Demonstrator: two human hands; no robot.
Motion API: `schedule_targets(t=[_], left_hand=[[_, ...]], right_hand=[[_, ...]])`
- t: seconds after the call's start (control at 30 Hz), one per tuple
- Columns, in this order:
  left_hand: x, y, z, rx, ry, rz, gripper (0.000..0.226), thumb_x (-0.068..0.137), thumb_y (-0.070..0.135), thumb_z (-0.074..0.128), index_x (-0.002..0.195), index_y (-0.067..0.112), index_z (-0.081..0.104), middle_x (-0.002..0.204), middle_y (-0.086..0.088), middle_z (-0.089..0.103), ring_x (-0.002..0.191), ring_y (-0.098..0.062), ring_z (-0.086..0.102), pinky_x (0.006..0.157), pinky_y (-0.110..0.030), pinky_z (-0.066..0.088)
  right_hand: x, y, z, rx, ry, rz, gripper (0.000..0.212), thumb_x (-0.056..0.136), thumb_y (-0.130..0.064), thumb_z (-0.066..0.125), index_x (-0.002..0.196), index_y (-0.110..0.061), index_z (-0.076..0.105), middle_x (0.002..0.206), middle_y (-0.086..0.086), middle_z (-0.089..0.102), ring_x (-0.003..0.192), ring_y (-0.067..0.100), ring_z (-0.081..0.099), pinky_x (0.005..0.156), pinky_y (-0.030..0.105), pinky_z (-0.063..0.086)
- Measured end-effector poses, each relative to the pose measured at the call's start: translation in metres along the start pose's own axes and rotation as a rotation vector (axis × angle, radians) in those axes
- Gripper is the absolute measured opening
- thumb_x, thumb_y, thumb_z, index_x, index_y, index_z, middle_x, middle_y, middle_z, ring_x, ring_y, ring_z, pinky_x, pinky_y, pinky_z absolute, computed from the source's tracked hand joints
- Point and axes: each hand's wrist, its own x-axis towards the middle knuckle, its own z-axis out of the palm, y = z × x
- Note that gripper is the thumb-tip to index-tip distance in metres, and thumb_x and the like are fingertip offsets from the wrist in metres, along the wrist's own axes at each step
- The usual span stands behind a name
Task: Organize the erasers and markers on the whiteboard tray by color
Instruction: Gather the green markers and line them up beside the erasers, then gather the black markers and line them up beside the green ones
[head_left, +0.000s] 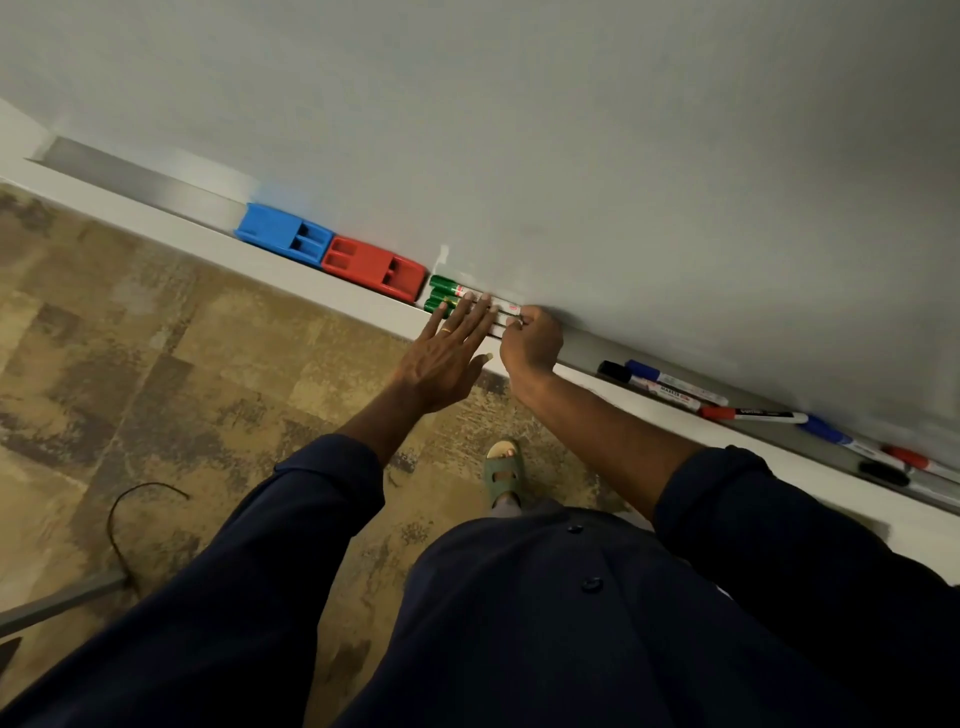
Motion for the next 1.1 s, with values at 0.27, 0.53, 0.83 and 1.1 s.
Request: schedule_targets(t=[0.27, 0.53, 0.83, 1.1], left_hand=[[-0.001, -0.011, -0.002, -0.019, 0.019, 0.045, 0.071, 0.105, 0.046, 0.008, 0.165, 0.008, 0.002, 0.173, -0.011, -0.002, 0.161, -0.025, -0.002, 0.132, -0.046, 0.004], [0.001, -0.012, 0.005, -0.001, 0.057, 0.048, 0.069, 0.107, 0.046, 0.009, 0.165, 0.009, 0.002, 0.173, -0.011, -0.001, 0.162, -0.026, -0.002, 0.131, -0.048, 0.007], [-0.001, -0.013, 0.003, 0.030, 0.044, 0.058, 0.071, 0.107, 0.047, 0.010, 0.164, 0.006, 0.005, 0.173, -0.013, 0.001, 0.162, -0.027, 0.000, 0.130, -0.052, 0.012], [0.001, -0.015, 0.008, 0.021, 0.038, 0.058, 0.082, 0.104, 0.064, 0.013, 0.165, 0.010, -0.001, 0.174, -0.010, -0.005, 0.162, -0.025, -0.005, 0.131, -0.051, 0.010]], right_hand=[[-0.002, -0.013, 0.014, 0.042, -0.014, 0.073, 0.035, 0.086, 0.001, 0.047, 0.057, -0.020, 0.044, 0.069, -0.002, 0.047, 0.067, 0.019, 0.044, 0.063, 0.030, 0.037], [-0.007, 0.008, -0.014, -0.081, -0.190, -0.156, 0.032, 0.097, -0.002, 0.044, 0.123, 0.001, 0.063, 0.125, 0.020, 0.065, 0.108, 0.026, 0.059, 0.090, 0.033, 0.046], [0.007, 0.116, -0.154, -0.660, -0.147, -0.796, 0.045, 0.093, 0.006, 0.051, 0.135, -0.007, 0.058, 0.132, 0.011, 0.062, 0.123, 0.021, 0.056, 0.109, 0.032, 0.048], [0.035, 0.103, -0.179, -0.791, -0.241, -0.873, 0.037, 0.093, 0.005, 0.059, 0.129, -0.003, 0.063, 0.125, 0.016, 0.066, 0.114, 0.032, 0.064, 0.096, 0.042, 0.055]])
